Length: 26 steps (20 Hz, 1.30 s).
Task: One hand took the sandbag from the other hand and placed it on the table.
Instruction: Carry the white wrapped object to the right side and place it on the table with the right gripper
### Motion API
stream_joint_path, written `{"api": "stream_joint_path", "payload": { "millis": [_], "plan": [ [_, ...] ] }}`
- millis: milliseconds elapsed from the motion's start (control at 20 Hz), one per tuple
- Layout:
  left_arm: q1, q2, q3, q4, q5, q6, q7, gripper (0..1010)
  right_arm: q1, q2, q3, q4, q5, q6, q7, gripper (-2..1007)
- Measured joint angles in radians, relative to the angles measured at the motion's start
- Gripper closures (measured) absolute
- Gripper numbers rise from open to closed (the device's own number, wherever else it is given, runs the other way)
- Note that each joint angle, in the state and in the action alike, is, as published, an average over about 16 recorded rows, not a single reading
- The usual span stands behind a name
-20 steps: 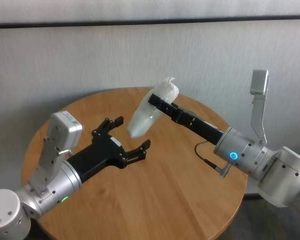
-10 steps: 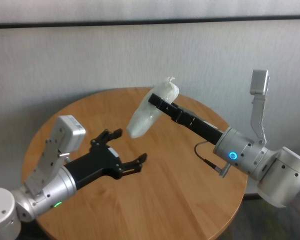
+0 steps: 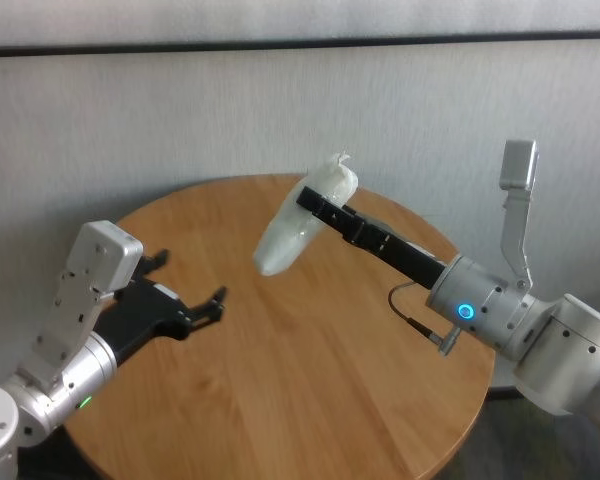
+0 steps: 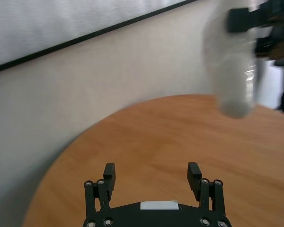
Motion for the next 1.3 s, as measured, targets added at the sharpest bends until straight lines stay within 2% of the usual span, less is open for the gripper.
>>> {"api": "stream_joint_path", "payload": {
  "millis": [250, 550, 900, 1300],
  "plan": [
    [0.013, -0.048, -0.021, -0.012, 0.07, 0.013, 0.112, 8, 0.0, -0.001, 0.0, 0.003, 0.0, -0.001, 0.003, 438],
    [0.007, -0.119, -0.025, -0.003, 0.127, -0.015, 0.184, 8, 0.001, -0.002, 0.001, 0.005, 0.001, -0.001, 0.004, 438],
    [-0.008, -0.181, -0.019, 0.024, 0.152, -0.064, 0.194, 8, 0.001, -0.002, 0.002, 0.005, 0.001, -0.001, 0.004, 438],
    [-0.013, -0.205, -0.022, 0.042, 0.176, -0.08, 0.19, 8, 0.001, -0.002, 0.003, 0.005, 0.001, -0.001, 0.005, 438]
  ]
}}
